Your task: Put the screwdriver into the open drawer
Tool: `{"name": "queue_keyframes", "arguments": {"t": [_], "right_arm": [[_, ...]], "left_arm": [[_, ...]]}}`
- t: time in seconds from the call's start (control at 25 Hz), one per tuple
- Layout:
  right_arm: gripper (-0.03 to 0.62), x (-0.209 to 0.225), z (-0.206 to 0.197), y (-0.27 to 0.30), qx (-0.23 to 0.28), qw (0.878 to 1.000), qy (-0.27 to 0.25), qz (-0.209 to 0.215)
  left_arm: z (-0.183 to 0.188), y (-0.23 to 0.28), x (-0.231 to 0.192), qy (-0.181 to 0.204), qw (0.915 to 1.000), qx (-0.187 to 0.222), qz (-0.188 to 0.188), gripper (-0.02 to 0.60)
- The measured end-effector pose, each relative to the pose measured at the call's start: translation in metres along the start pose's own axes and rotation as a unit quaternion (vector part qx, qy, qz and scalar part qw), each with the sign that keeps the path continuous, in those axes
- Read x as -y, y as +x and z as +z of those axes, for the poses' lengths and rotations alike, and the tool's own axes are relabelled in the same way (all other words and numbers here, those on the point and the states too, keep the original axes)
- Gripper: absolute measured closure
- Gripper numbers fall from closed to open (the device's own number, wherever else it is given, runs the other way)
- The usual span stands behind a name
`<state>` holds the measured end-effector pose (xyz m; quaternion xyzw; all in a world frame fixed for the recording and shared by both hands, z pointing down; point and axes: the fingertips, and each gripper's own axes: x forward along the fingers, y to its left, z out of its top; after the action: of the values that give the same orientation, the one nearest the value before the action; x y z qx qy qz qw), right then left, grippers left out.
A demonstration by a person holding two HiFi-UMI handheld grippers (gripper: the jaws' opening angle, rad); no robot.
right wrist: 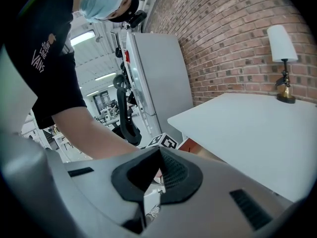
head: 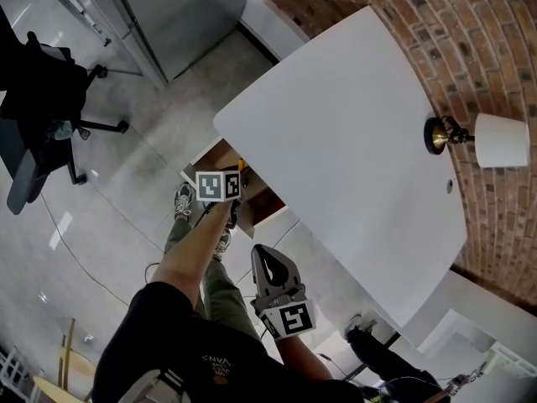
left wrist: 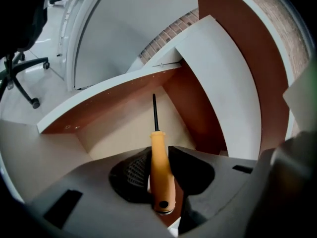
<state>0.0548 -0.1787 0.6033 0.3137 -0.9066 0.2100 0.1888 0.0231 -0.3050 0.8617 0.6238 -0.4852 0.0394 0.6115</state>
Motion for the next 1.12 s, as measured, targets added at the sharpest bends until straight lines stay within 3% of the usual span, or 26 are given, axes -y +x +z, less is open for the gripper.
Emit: {"name": "queue_keyframes", "arguments": {"t": [0.44, 0.76, 1.12], "right_arm": [[0.599, -0.008, -0.012, 0.006, -0.021, 1.0, 0.005, 0.006], [0.599, -0.009, -0.018, 0.02, -0.032, 0.999, 0.009, 0.0], [0.599, -0.01, -0.02, 0.028, -0.033, 0.999, 0.016, -0.001]], "left_arm": [[0.01, 0.02, -0.024, -0.005, 0.9995, 0.015, 0.028, 0.48], [0.006, 0.032, -0.052, -0.07, 0.995, -0.02, 0.068, 0.479], [0.004, 0.037, -0.058, -0.101, 0.9922, -0.036, 0.064, 0.477]]}}
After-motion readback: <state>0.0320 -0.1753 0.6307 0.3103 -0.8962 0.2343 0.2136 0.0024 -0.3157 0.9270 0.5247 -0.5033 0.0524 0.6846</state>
